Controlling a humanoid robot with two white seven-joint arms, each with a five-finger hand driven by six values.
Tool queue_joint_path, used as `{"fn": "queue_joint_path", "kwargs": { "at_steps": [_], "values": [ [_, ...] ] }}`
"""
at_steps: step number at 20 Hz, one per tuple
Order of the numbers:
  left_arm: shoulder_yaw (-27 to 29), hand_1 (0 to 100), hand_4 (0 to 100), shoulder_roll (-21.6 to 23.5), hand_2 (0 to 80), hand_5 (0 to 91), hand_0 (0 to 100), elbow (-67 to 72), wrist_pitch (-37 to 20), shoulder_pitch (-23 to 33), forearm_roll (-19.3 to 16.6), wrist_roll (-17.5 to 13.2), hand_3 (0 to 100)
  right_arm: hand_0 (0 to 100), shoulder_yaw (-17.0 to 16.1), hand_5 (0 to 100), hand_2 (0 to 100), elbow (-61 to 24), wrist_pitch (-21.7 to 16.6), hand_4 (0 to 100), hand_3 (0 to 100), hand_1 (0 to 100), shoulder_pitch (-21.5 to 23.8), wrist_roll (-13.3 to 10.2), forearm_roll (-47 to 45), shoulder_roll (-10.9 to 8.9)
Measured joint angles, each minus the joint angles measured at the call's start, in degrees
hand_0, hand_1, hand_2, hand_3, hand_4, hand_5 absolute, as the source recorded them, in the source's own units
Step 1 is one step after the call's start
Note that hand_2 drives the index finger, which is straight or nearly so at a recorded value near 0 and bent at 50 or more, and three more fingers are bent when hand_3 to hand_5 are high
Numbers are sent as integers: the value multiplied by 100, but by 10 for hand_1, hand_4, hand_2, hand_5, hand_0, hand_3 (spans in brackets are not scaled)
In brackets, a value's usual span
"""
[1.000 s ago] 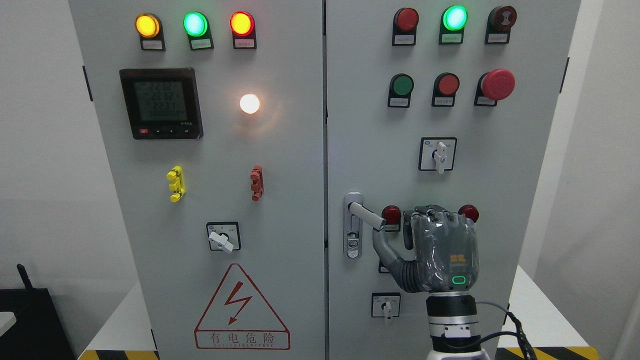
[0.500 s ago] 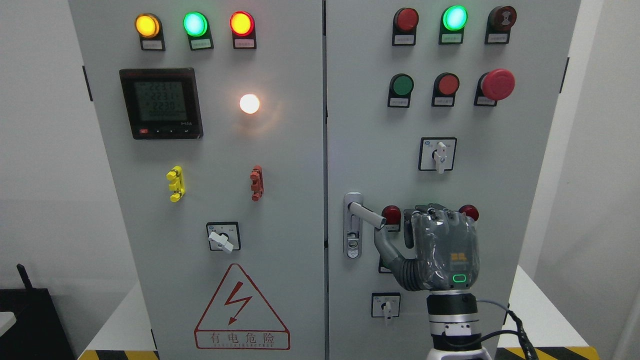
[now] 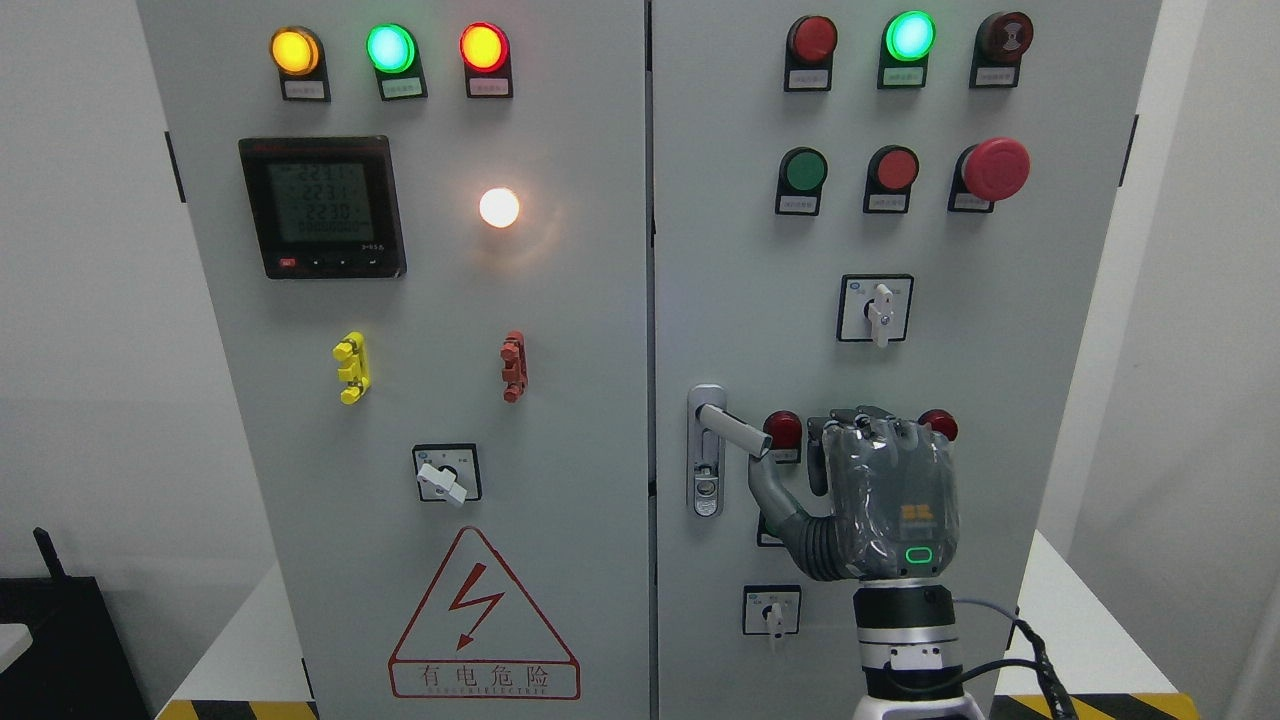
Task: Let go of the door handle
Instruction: 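Hold the turned handle in place with the right hand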
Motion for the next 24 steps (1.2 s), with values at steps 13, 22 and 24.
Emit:
{"fn": "queue_joint_path", "kwargs": {
  "at_steps": [13,22,24],
  "values": [
    [0,389,0,0,0,0,120,0,0,0,0,0,0,399,2,996,986,-18,0,932,1000,483,-48,11,-72,-2],
    [0,389,0,0,0,0,120,0,0,0,0,0,0,401,7,996,987,-25,0,932,1000,482,-55,48,-79,-4],
    [0,389,0,0,0,0,120,0,0,0,0,0,0,402,11,996,987,-29,0,932,1000,482,-39,32,-79,-5]
  ]
}}
